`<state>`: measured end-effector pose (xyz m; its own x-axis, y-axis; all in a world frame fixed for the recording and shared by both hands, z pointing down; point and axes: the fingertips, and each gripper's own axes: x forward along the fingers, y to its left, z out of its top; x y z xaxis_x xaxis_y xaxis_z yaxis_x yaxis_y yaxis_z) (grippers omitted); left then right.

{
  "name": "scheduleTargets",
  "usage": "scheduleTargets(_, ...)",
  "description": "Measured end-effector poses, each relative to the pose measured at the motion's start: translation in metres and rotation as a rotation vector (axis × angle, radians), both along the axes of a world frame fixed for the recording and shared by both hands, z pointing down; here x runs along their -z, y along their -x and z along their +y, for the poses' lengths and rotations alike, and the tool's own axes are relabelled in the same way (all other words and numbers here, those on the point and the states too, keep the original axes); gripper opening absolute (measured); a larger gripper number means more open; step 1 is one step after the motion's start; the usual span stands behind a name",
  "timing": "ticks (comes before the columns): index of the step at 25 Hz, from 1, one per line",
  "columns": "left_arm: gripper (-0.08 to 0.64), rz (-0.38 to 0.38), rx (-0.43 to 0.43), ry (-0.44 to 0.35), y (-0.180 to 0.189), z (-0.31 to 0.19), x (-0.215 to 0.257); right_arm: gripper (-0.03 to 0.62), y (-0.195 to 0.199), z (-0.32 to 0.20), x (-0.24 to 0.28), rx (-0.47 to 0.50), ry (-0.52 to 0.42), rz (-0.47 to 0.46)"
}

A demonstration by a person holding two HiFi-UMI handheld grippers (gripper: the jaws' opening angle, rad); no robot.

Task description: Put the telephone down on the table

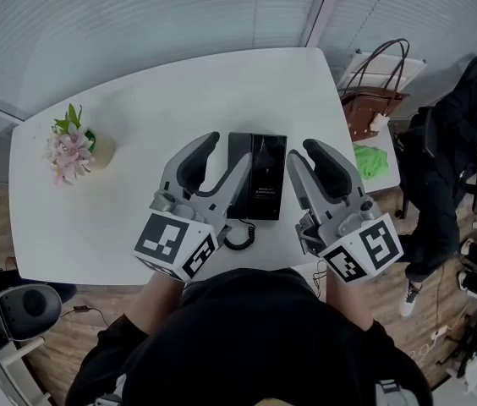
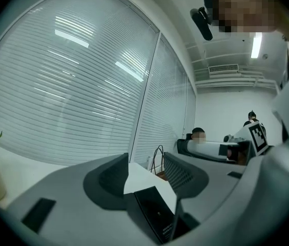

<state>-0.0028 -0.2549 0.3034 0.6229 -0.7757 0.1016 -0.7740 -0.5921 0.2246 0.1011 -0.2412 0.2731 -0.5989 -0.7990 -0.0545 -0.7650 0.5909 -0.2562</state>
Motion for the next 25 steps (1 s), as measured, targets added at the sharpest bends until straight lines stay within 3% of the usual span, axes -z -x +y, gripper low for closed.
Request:
scheduleTargets(8, 0.139, 0.003, -0.006, -0.036, 0.0, 0.003, 0.01, 0.075, -0.002, 0.002, 0.004, -0.012, -0.02, -0.002)
scheduleTargets(25, 0.021, 0.0, -0.013, -0.071, 0.004, 0.005, 0.015, 0.006, -0.005, 0.001, 0.008, -0.053, -0.033, -0.011)
